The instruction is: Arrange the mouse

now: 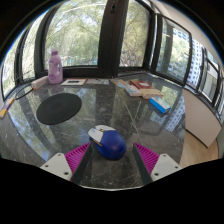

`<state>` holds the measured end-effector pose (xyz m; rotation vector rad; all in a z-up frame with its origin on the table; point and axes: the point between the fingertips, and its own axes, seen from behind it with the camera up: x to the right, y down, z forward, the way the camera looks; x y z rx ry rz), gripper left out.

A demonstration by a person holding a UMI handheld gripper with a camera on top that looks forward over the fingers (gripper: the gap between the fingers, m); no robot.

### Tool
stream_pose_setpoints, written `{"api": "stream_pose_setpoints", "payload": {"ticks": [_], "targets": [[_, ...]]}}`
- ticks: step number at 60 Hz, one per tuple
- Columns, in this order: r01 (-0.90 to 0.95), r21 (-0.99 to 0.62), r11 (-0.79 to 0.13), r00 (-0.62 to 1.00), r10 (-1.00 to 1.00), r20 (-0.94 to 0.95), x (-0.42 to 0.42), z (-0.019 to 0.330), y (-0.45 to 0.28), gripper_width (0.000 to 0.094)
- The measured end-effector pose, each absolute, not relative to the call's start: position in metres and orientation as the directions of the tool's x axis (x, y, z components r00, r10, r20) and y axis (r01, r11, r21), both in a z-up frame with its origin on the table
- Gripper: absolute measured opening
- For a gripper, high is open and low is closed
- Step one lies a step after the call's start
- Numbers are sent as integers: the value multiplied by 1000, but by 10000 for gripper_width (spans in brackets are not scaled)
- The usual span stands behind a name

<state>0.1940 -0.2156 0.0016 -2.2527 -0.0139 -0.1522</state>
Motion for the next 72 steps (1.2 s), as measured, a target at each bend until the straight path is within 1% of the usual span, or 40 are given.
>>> {"api": "stream_pose_setpoints", "payload": {"ticks": [5,13,16,19,21,22,25,30,41,44,50,55,60,67,72], "targets": [[67,-768,-638,995,-16,99,197,-5,-199,856],[53,-776,-628,998,-1,70,206,-7,-172,843],[43,-776,-629,998,-3,57,208,-10,-162,819],[27,-775,-631,999,-9,42,212,-13,-155,763],[21,-773,-634,999,-8,34,213,-13,-154,702],[19,-772,-636,1000,-6,31,212,-15,-152,662],[7,-772,-636,1000,-1,10,209,-15,-149,502],[26,-773,-634,999,-6,39,213,-15,-148,486],[20,-773,-634,999,-24,46,213,-15,-146,377],[7,-773,-634,998,-39,41,214,-15,-147,362],[-24,-770,-637,996,-83,38,217,-10,-149,361],[-37,-796,-604,988,-140,60,229,12,-141,362],[-68,-834,-547,974,-217,63,247,57,-125,361],[-92,-904,-418,951,-307,46,263,143,-88,363],[-77,-947,-313,951,-309,25,242,207,-61,363]]}}
